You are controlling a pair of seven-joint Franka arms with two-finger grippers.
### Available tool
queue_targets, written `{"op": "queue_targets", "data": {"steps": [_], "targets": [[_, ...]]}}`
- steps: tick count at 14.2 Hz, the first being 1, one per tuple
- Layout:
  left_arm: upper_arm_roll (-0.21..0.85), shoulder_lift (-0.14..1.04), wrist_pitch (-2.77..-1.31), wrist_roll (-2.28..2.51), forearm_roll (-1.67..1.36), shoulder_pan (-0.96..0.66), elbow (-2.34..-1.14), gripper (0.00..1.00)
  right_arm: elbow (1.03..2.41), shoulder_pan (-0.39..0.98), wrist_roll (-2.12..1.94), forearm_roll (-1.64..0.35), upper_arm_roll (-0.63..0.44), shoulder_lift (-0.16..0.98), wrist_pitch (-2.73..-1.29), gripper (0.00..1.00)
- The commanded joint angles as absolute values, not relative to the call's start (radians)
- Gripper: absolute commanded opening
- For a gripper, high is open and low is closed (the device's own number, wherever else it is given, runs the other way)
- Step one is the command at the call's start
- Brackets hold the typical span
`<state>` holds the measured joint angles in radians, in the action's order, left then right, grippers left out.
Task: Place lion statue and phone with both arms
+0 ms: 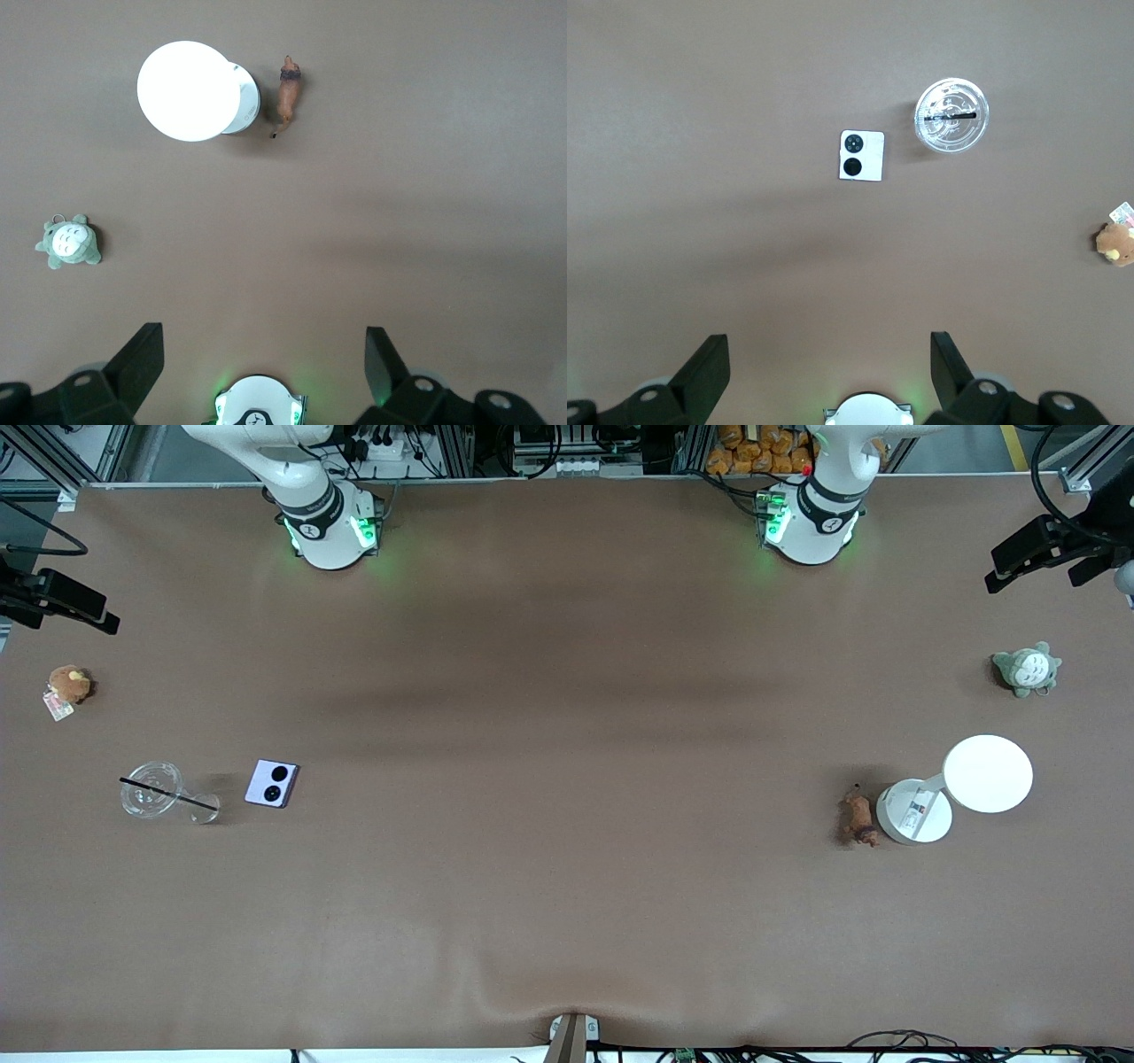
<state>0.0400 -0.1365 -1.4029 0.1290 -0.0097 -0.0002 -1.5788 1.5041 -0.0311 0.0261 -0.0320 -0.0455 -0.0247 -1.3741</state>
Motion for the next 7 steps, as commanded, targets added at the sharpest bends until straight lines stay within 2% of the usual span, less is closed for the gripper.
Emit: {"op": "queue_targets", "data": {"steps": [1,7], "targets": [[0.048,-0.144,-1.393,0.120,0.011,0.000,-1.565,1.00,1.519,-0.037,0.009,-0.035,-0.040,-0.051,-1.378,1.00],[0.046,-0.144,-1.376,0.130,0.011,0.000,-1.563,1.00,1.519,-0.038,0.009,-0.034,-0.041,-0.048,-1.378,1.00]]}}
